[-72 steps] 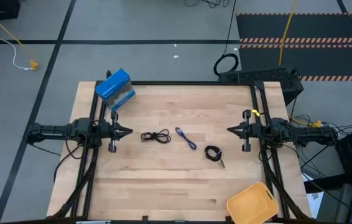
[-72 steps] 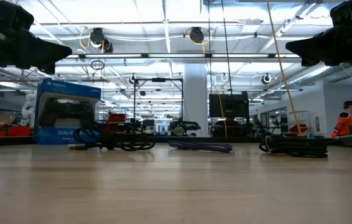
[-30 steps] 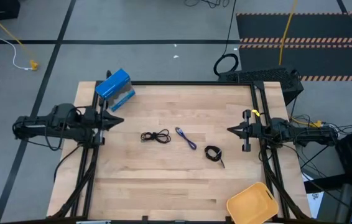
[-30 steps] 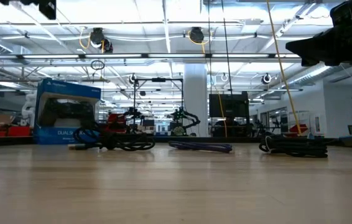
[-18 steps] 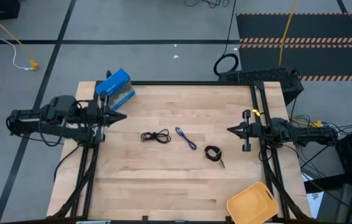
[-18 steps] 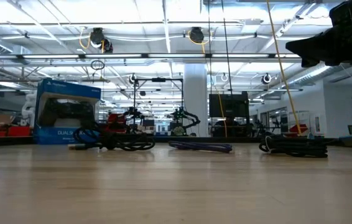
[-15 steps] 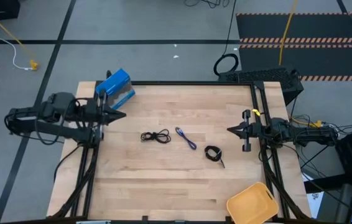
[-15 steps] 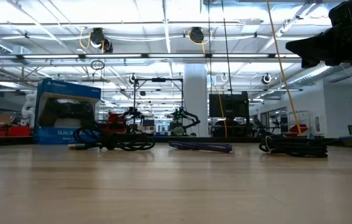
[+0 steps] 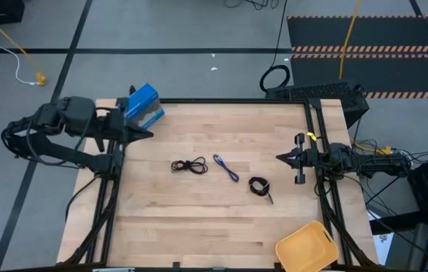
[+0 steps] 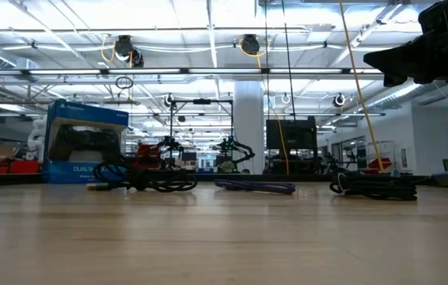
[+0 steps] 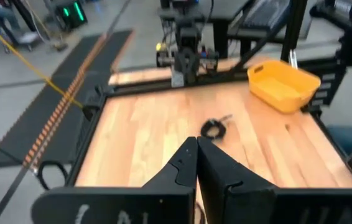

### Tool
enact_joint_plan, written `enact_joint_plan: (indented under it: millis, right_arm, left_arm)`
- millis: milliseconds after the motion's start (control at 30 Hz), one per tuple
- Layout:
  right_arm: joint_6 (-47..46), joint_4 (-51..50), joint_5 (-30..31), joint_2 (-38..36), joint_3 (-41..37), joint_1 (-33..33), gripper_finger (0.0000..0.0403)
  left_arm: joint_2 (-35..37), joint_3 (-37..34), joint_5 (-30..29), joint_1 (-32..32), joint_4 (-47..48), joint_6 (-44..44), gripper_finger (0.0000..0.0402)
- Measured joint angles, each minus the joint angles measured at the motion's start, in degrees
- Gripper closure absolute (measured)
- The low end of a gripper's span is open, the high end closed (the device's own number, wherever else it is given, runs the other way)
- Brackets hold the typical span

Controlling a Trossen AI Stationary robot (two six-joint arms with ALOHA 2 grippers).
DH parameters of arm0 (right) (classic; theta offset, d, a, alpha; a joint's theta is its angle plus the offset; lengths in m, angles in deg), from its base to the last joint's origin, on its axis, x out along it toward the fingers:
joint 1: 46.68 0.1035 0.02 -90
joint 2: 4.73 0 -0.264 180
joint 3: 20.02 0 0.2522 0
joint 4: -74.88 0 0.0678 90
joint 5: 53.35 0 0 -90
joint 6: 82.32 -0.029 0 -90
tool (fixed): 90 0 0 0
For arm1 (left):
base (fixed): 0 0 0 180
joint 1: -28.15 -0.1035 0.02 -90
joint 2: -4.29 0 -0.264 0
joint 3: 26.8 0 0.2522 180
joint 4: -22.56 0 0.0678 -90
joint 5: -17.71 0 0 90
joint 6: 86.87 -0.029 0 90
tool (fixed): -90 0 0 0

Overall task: Pick and place USB-C Cables
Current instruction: Put the left black charger cable into the yellow bin

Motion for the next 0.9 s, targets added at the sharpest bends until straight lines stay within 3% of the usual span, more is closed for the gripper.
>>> enact_joint_plan:
  millis: [567, 900]
  right_arm:
    - [-1.16, 0.0, 0.0, 0.0, -0.01, 0.0, 0.0403]
    - [-1.06, -0.02, 0.0, -0.01, 0.0, -0.02, 0.0403]
  left_arm:
    - [-10.97, 14.67, -6.61, -0.06, 15.18, -3.01, 0.0398]
    - [-18.29, 18.24, -9.46, -0.13, 26.07, -2.1, 0.0396]
